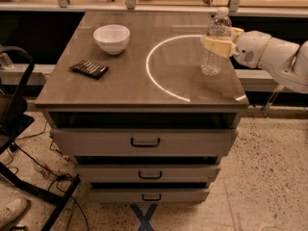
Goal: Place water bottle into white bowl
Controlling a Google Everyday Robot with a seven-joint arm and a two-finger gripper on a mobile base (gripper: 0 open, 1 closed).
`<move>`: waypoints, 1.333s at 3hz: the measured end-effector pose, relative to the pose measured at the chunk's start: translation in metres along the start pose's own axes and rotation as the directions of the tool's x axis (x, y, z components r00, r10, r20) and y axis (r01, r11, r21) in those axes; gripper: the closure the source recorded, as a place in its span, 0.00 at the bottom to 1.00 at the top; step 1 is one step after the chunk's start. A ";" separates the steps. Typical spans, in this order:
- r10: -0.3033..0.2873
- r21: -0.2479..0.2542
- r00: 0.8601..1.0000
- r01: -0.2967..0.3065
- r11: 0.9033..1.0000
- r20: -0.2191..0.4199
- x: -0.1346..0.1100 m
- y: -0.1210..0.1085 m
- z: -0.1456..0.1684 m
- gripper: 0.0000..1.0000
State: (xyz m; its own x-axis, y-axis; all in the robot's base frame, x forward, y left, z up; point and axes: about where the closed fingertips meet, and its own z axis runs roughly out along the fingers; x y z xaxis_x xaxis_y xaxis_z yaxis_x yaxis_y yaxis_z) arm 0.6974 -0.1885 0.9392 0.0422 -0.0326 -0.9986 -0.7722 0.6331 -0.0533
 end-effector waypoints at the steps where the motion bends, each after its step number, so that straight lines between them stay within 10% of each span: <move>1: -0.004 -0.006 1.000 0.004 1.000 -0.002 -0.003 0.002 0.004 0.99; 2: -0.017 -0.017 1.000 0.016 1.000 -0.010 -0.016 0.005 0.011 1.00; 4: -0.015 -0.126 1.000 0.016 0.992 0.007 -0.125 0.054 0.108 1.00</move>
Offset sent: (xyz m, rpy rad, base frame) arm 0.0016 0.0045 0.0160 -0.0347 -0.0085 0.0045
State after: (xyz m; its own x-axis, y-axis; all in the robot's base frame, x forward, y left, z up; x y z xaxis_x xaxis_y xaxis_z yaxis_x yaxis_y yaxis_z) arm 0.7185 -0.0666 1.0615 0.0584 -0.0371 -0.9976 -0.8453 0.5298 -0.0692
